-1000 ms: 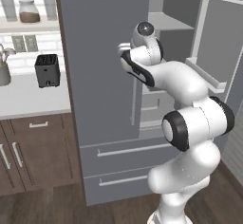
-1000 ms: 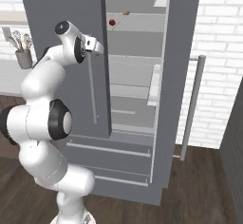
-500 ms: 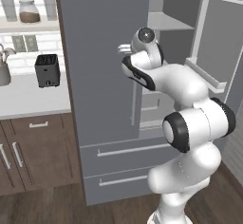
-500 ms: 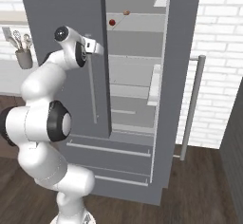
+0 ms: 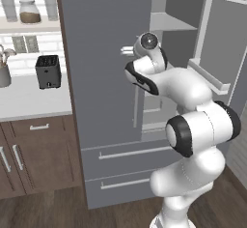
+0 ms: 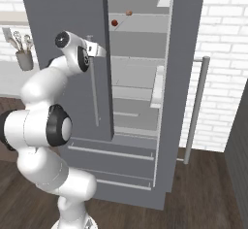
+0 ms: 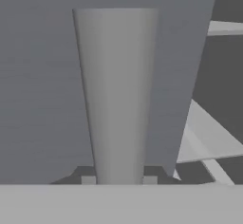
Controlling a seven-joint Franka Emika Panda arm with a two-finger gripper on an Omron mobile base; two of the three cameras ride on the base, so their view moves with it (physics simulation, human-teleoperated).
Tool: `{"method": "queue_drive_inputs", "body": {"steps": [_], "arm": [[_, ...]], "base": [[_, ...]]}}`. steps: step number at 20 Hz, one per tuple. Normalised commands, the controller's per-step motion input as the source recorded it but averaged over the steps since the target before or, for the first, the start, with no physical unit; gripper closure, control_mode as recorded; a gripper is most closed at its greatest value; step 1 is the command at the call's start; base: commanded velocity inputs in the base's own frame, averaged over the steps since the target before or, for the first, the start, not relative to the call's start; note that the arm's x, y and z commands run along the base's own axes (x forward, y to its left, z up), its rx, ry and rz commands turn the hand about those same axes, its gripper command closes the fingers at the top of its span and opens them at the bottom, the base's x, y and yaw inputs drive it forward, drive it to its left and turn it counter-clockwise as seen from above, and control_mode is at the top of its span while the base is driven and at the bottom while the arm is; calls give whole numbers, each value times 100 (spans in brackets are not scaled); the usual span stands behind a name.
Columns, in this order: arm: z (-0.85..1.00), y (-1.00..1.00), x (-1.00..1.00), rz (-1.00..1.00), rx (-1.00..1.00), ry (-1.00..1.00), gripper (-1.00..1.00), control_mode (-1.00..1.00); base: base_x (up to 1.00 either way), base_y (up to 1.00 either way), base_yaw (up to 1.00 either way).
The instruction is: Take the strawberry from the fridge and place it on top of the pancake, located on the dining counter.
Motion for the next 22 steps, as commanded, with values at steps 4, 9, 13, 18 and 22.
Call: {"method": "queue_drive_inputs", "body": {"steps": [4, 9, 13, 18, 22], "arm": [[-6, 33, -67, -14, 0, 0, 100, -100], [-5, 47, -98, -20, -2, 0, 100, -100], [-8, 59, -89, -21, -9, 0, 100, -100], [-6, 48, -76, -17, -3, 4, 100, -100], [0, 48, -60, -15, 0, 3, -100, -100]], "base": [[0, 0, 0], [0, 0, 0], [0, 0, 0], [0, 0, 0], [0, 0, 0]]}}
